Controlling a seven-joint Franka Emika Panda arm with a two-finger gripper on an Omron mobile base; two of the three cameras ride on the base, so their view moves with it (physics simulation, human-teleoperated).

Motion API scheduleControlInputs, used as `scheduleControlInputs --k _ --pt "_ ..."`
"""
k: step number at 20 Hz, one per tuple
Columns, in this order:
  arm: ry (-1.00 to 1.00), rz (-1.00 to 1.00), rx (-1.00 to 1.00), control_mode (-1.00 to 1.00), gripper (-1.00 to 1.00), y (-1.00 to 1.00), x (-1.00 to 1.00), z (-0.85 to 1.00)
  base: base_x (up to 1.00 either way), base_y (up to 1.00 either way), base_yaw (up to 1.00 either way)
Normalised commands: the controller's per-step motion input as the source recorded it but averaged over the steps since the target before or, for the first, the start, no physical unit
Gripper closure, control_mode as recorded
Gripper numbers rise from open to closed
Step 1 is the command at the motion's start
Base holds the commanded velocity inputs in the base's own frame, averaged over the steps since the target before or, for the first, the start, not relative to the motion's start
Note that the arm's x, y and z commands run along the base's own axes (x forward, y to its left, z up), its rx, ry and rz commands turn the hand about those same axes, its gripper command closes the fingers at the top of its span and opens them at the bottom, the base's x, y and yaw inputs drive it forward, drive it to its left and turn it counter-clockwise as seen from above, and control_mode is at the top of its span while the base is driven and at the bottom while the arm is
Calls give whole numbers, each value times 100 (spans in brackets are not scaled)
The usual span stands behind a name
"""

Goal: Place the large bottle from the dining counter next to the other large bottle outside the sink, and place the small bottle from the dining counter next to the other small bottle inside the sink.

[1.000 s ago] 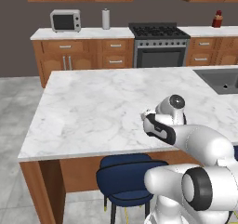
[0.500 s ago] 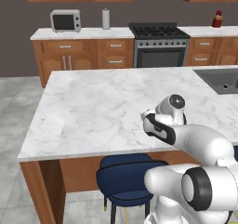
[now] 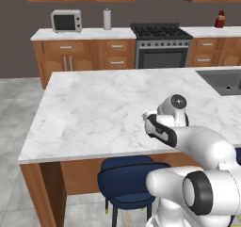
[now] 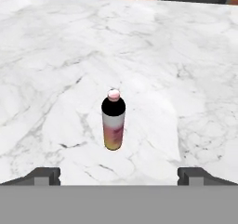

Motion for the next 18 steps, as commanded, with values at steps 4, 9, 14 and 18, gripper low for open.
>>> scheduleControlInputs --k 4,9,14,18 --pt "0 -2 1 -100 -100 0 5 0 0 0 0" --pt "0 -1 3 -100 -100 0 12 0 0 0 0" --pt "0 0 4 -100 -100 0 24 0 0 0 0" --pt "0 -1 0 -100 -100 0 18 0 0 0 0"
